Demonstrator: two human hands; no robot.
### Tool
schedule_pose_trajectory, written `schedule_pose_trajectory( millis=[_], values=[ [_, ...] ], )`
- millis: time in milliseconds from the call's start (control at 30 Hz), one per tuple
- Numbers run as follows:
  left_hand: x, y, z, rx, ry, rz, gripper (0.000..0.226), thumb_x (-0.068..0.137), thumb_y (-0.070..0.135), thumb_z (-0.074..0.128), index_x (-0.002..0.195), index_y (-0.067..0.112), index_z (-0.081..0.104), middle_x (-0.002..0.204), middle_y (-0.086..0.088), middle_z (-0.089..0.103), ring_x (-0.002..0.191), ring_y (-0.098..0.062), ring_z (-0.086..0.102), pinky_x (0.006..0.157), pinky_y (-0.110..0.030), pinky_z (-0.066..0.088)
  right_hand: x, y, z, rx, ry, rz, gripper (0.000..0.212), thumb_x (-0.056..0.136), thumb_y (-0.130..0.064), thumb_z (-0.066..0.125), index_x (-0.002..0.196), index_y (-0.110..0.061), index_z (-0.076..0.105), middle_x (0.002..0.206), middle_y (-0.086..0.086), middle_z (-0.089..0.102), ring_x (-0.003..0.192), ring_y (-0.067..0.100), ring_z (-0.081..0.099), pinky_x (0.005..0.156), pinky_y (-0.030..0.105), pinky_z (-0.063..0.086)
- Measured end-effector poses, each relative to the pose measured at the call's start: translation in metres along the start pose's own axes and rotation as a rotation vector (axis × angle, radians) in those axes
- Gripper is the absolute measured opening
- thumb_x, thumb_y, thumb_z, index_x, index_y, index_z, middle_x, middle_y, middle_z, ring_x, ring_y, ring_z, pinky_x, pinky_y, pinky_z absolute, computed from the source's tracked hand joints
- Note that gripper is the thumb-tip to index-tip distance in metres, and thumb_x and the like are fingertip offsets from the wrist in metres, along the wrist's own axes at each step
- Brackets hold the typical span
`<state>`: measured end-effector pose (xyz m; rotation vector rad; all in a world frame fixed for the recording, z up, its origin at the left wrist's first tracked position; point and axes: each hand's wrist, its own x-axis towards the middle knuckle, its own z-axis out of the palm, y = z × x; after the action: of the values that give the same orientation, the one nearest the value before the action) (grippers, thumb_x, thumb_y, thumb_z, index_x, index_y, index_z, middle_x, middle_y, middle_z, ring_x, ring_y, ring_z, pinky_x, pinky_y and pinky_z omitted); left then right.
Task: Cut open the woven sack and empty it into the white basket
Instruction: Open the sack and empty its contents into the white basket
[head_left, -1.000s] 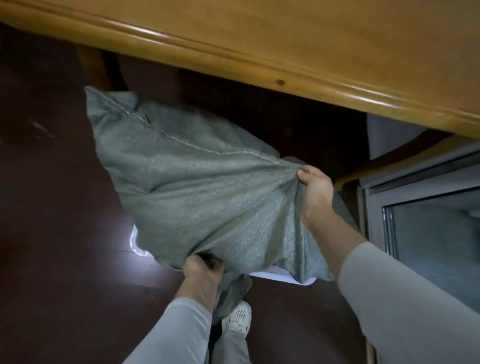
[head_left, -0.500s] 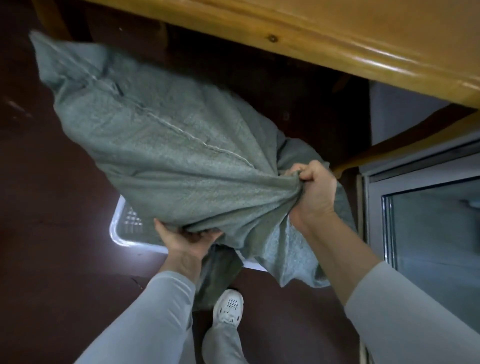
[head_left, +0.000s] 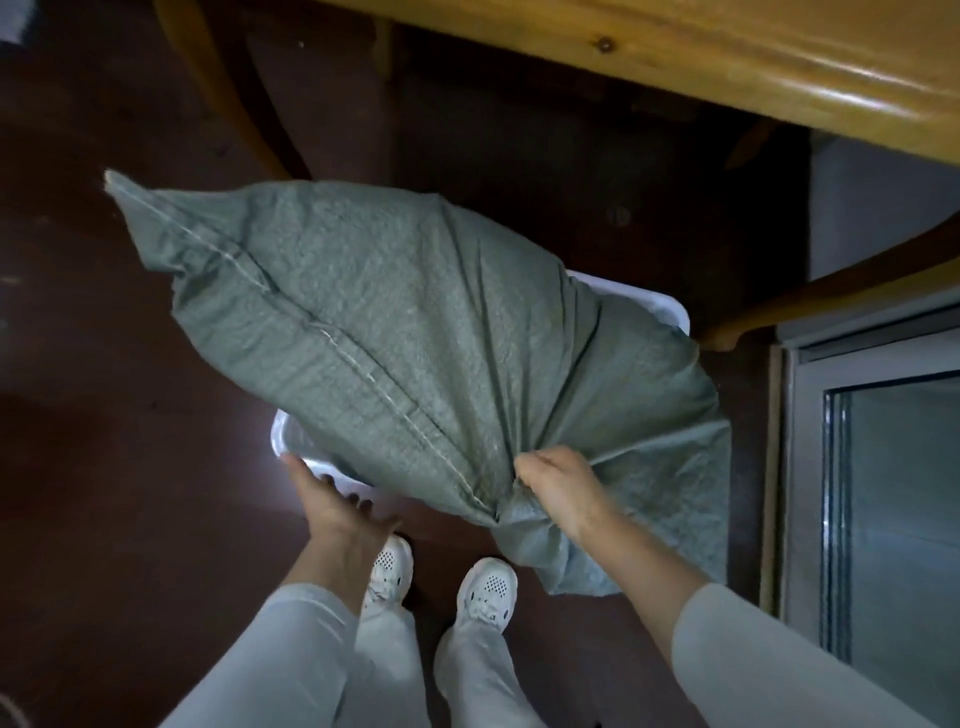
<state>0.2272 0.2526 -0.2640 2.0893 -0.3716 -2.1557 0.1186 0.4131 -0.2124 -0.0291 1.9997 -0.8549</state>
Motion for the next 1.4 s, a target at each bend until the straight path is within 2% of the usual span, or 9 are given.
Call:
schedule_pose_trajectory(
  millis=[133, 267, 400, 500, 667, 867, 967, 1200, 1400],
  values=[
    [-0.024, 0.032, 0.018, 0.113, -0.101, 0.244, 0.104, 0.053, 0.094, 0.039, 0.135, 0.03, 0.047, 0.136, 0.006, 0.053, 0.108, -0.02, 0.059, 0.099, -0.043, 0.042, -0.006, -0.008, -0.003, -0.281, 0.001, -0.074, 0.04, 0.078, -0.058, 0.057, 0.074, -0.018, 0.056, 0.076, -0.002, 0.056, 0.078, 0.02, 0.056, 0.07, 0.034, 0.042],
    [-0.033, 0.059, 0.059, 0.475, 0.231, 0.452, 0.144, 0.026, 0.093, 0.054, 0.148, 0.029, 0.011, 0.156, -0.006, 0.019, 0.141, -0.03, 0.027, 0.114, -0.052, 0.027, -0.012, -0.012, 0.004, -0.519, -0.083, -0.268, 0.035, 0.074, -0.041, 0.073, 0.101, -0.022, 0.062, 0.098, -0.005, 0.059, 0.101, 0.015, 0.052, 0.073, 0.023, 0.031],
    [-0.014, 0.075, 0.081, 0.63, 0.393, 0.511, 0.108, 0.054, 0.061, 0.075, 0.137, 0.009, 0.033, 0.142, -0.016, 0.038, 0.13, -0.035, 0.041, 0.11, -0.043, 0.034, -0.016, 0.003, 0.0, -0.451, -0.063, -0.322, 0.034, 0.076, -0.025, 0.073, 0.108, -0.02, 0.063, 0.102, -0.012, 0.05, 0.107, 0.014, 0.054, 0.088, 0.026, 0.043],
    [-0.001, 0.076, 0.084, 0.743, 0.449, 0.548, 0.056, 0.082, 0.029, 0.061, 0.133, 0.014, 0.044, 0.141, -0.006, 0.046, 0.13, -0.026, 0.044, 0.108, -0.035, 0.038, -0.021, 0.021, -0.003, -0.374, 0.11, -0.219, 0.081, 0.067, -0.032, 0.081, 0.136, -0.028, 0.039, 0.138, -0.005, 0.029, 0.123, 0.01, 0.038, 0.111, 0.033, 0.034],
    [-0.006, 0.087, 0.07, 0.695, 0.612, 0.709, 0.114, 0.068, 0.057, 0.07, 0.149, 0.01, 0.007, 0.149, -0.021, 0.025, 0.136, -0.037, 0.031, 0.112, -0.043, 0.02, -0.018, 0.047, -0.01, -0.523, 0.338, 0.14, 0.128, 0.061, -0.042, 0.082, 0.147, -0.036, -0.013, 0.155, 0.007, -0.023, 0.145, 0.031, -0.013, 0.115, 0.058, -0.003],
    [0.018, 0.122, 0.065, 0.646, 0.306, 0.876, 0.103, 0.072, 0.035, 0.071, 0.15, 0.022, 0.006, 0.15, -0.008, 0.037, 0.136, -0.023, 0.039, 0.116, -0.037, 0.026, 0.01, 0.068, -0.013, -0.2, 0.42, 0.181, 0.031, 0.095, -0.022, 0.044, 0.123, -0.019, 0.057, 0.141, 0.017, 0.039, 0.125, 0.036, 0.045, 0.102, 0.04, 0.036],
    [0.027, 0.127, 0.053, 0.687, 0.323, 0.957, 0.051, 0.071, 0.027, 0.064, 0.119, 0.014, 0.061, 0.107, -0.005, 0.068, 0.106, -0.025, 0.064, 0.096, -0.036, 0.05, 0.012, 0.053, -0.014, 0.039, 0.545, 0.248, 0.029, 0.098, -0.012, 0.035, 0.116, -0.003, 0.057, 0.127, 0.02, 0.055, 0.114, 0.034, 0.053, 0.088, 0.031, 0.039],
    [0.022, 0.137, 0.058, 0.625, 0.376, 0.987, 0.023, 0.083, 0.018, 0.051, 0.083, 0.001, 0.068, 0.059, 0.009, 0.041, 0.08, -0.018, 0.048, 0.082, -0.032, 0.047, 0.028, 0.038, 0.006, 0.26, 0.45, 0.65, 0.116, 0.065, -0.056, 0.074, 0.15, -0.026, 0.0, 0.157, 0.018, -0.001, 0.143, 0.041, 0.015, 0.113, 0.049, 0.025],
    [0.025, 0.131, 0.054, 0.684, 0.385, 1.036, 0.02, 0.084, 0.015, 0.052, 0.072, 0.004, 0.064, 0.065, -0.002, 0.045, 0.08, -0.018, 0.044, 0.084, -0.027, 0.044, 0.055, 0.065, 0.022, 0.271, 0.341, 0.707, 0.049, 0.094, -0.015, 0.041, 0.141, -0.002, 0.032, 0.143, 0.014, 0.045, 0.131, 0.028, 0.044, 0.107, 0.036, 0.038]
  ],
)
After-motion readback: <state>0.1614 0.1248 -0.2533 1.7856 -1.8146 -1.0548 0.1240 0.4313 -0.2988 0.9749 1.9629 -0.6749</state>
